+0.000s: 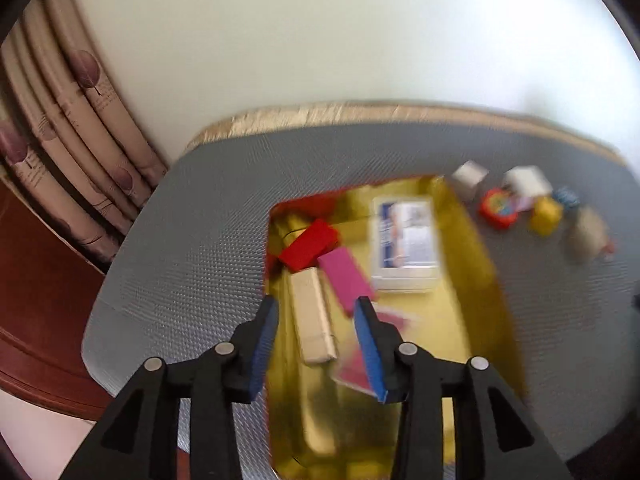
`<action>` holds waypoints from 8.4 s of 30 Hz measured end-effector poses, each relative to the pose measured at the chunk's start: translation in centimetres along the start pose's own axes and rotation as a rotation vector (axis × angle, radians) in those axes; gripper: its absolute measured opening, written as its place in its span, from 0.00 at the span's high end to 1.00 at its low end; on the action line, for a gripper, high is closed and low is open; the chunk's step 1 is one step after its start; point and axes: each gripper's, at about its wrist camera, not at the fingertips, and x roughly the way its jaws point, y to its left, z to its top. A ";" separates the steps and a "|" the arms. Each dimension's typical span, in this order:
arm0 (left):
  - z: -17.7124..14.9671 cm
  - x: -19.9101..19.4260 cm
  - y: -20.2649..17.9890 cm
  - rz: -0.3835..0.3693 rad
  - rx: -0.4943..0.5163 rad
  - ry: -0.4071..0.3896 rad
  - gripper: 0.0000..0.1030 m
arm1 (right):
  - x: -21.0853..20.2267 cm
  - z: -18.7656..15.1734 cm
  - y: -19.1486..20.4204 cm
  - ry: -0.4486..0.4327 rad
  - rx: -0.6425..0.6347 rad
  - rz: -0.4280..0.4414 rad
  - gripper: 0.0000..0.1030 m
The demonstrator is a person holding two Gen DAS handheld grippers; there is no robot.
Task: Organize rigid objects
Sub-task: 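Carry the gold lighter into the tin and release it with the left gripper, then grasp the beige MARUBI box with the right gripper, then carry the MARUBI box into the tin and open the right gripper, then move the left gripper to the yellow block and grasp it, then carry the yellow block into the tin while the right gripper grasps the lip gloss, then carry the gold-capped lip gloss over the tin and release it with the right gripper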
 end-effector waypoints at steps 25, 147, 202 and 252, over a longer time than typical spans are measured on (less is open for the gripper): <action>-10.8 -8.7 -2.0 -0.010 -0.176 -0.205 0.47 | 1.4 10.3 15.0 0.023 -0.475 0.209 0.16; 7.9 13.4 -24.4 -0.355 0.142 0.124 0.71 | -0.2 2.2 -8.6 -0.062 0.098 0.075 0.03; -5.9 2.9 -1.1 -0.197 -0.118 0.100 0.70 | 6.4 9.7 11.4 0.126 -0.397 0.145 0.41; -13.1 -7.1 4.2 0.108 -0.359 -0.250 0.44 | 0.3 4.7 40.5 0.366 -0.210 0.765 0.82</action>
